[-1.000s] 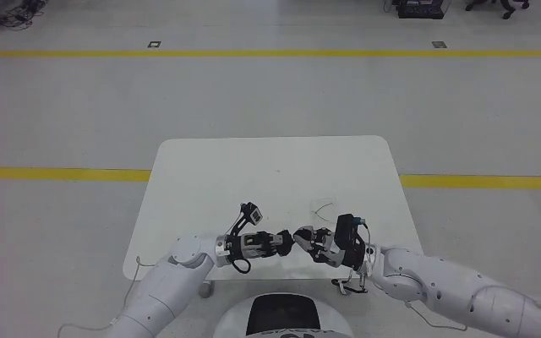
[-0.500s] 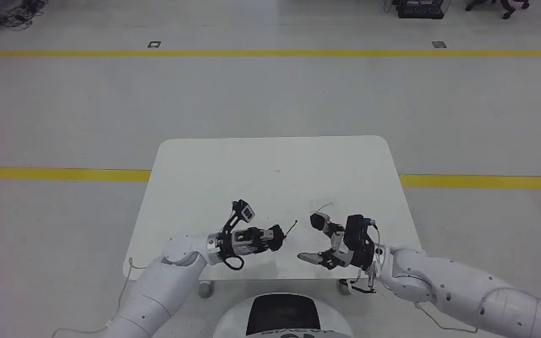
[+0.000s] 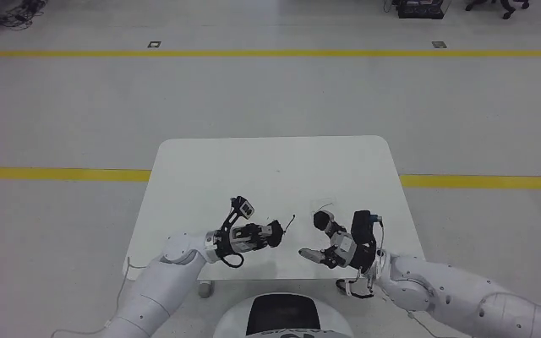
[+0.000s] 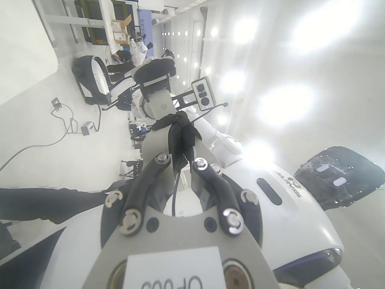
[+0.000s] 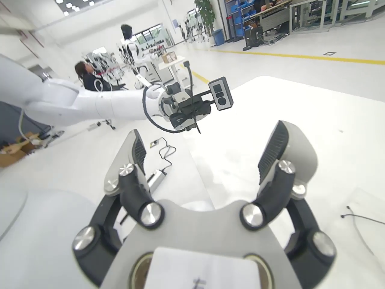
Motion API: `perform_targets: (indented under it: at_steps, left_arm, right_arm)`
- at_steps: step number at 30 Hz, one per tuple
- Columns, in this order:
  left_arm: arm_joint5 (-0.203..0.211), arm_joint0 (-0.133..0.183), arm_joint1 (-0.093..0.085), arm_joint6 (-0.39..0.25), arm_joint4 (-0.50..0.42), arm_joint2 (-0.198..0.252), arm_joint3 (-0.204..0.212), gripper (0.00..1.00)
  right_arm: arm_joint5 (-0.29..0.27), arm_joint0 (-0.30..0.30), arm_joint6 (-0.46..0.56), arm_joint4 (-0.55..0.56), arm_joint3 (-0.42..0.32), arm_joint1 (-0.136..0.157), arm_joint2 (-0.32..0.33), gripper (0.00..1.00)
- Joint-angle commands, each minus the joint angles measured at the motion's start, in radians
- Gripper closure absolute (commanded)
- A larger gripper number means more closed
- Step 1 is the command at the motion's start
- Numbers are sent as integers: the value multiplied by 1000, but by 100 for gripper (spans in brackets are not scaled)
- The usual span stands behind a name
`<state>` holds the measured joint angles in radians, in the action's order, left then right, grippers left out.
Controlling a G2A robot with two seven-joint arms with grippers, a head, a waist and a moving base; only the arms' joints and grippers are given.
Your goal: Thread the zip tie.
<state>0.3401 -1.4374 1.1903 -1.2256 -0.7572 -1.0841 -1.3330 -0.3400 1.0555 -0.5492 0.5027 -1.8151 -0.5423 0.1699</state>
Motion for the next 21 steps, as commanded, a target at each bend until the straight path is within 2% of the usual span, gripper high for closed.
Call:
perform_targets:
  at_steps: [1, 7, 11, 17, 21]
  left_arm:
    - [0, -7, 0, -7, -4, -14, -12, 100]
    - [0, -20, 7, -27, -17, -45, -25, 100]
    - [0, -23, 13, -35, -16, -62, -22, 100]
    - [0, -26, 20, -48, -18, -92, -15, 100]
    - [0, -33, 22, -63, -22, -122, -10, 100]
  right_arm:
    - [0, 4, 15, -44, -18, -1, 0, 0]
    - [0, 5, 69, -203, -58, -15, 0, 0]
    - [0, -13, 165, -338, -70, -27, 0, 0]
    - [0, -53, 296, -471, -52, -36, 8, 0]
    - [0, -60, 428, -570, -45, -39, 59, 0]
